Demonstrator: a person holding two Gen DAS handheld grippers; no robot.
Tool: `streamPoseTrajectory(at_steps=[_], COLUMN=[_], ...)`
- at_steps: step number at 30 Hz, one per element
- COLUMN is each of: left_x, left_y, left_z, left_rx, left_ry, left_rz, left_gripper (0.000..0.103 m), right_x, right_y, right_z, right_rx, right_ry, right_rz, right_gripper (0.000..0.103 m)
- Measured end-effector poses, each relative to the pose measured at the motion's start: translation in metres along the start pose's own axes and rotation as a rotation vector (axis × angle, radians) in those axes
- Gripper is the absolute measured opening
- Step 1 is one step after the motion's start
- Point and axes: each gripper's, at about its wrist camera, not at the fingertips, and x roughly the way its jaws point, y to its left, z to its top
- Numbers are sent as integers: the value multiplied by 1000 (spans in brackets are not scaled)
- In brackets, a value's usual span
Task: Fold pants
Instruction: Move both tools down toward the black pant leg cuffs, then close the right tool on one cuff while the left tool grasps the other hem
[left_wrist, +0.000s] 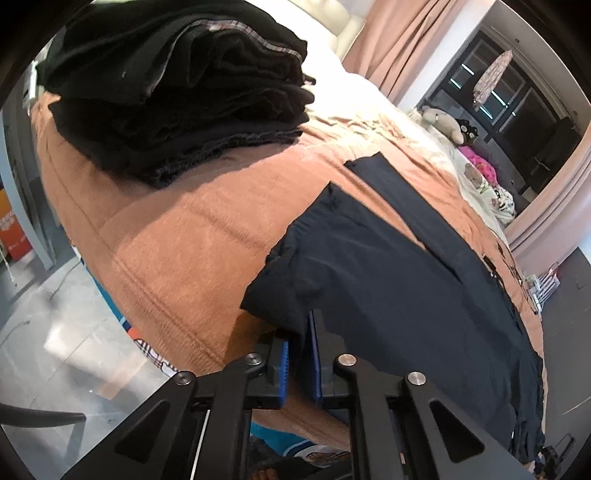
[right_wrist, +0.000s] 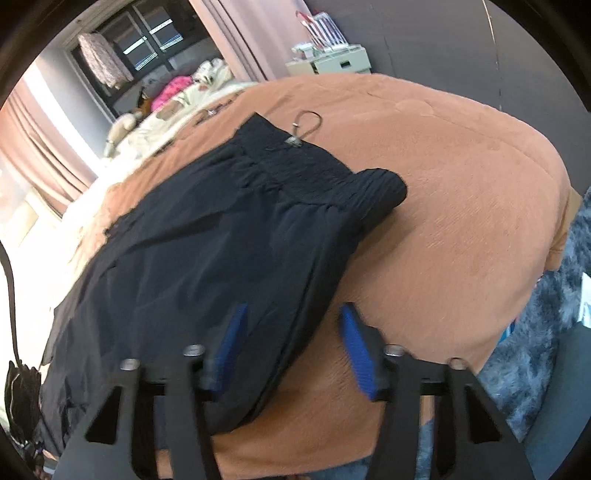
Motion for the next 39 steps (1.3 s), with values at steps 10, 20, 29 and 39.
streamPoseTrajectory(at_steps=[10, 20, 29, 39], left_x=[-20, -54, -46, -28], left_y=[-22, -63, -103, -122], left_z=[26, 68, 106, 131], left_rx=[0, 37, 98, 98], left_ry=[-49, -139, -180, -177], left_rz=[-10, -7, -27, -23], left_gripper=[6, 6, 6, 6], right_x=[1, -34, -43, -36], right_y=[-7, 6, 13, 26], right_z=[30, 53, 69, 82], right_rx=[3, -37, -28, -66], right_ry=[6, -126, -178, -198], right_rz=[61, 152, 173, 196], right_gripper=[2, 1, 1, 1])
